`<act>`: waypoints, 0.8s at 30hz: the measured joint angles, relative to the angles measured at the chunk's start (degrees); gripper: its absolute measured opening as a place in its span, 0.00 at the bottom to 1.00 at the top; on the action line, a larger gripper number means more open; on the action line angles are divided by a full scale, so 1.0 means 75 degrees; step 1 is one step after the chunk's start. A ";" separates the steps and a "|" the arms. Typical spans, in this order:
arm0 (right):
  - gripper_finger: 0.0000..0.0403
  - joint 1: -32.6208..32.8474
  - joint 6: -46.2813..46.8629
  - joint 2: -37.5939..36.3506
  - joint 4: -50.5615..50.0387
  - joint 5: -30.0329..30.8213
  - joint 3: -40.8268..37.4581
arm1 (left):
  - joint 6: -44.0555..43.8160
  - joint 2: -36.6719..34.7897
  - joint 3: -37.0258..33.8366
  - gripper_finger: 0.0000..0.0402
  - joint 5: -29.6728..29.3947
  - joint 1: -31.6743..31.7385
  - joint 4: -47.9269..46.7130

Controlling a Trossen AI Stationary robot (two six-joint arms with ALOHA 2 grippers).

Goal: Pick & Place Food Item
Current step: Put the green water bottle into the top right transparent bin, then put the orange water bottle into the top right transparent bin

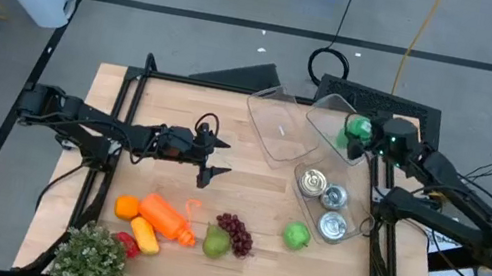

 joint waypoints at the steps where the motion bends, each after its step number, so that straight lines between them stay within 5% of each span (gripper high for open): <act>1: 0.89 0.0000 -0.0021 0.0003 -0.0099 0.0152 0.0000 | 0.0000 0.0000 0.0000 0.87 -0.0002 0.0002 0.0000; 14: 0.95 -0.0122 0.0132 0.0741 -0.0240 -0.0009 -0.0140 | 0.0141 -0.0002 0.0000 0.87 -0.0002 0.0000 0.0012; 24: 0.95 -0.0117 -0.0312 0.0783 0.1553 -0.0150 -0.0131 | 0.0347 0.0000 0.0000 0.87 -0.0002 0.0022 0.0059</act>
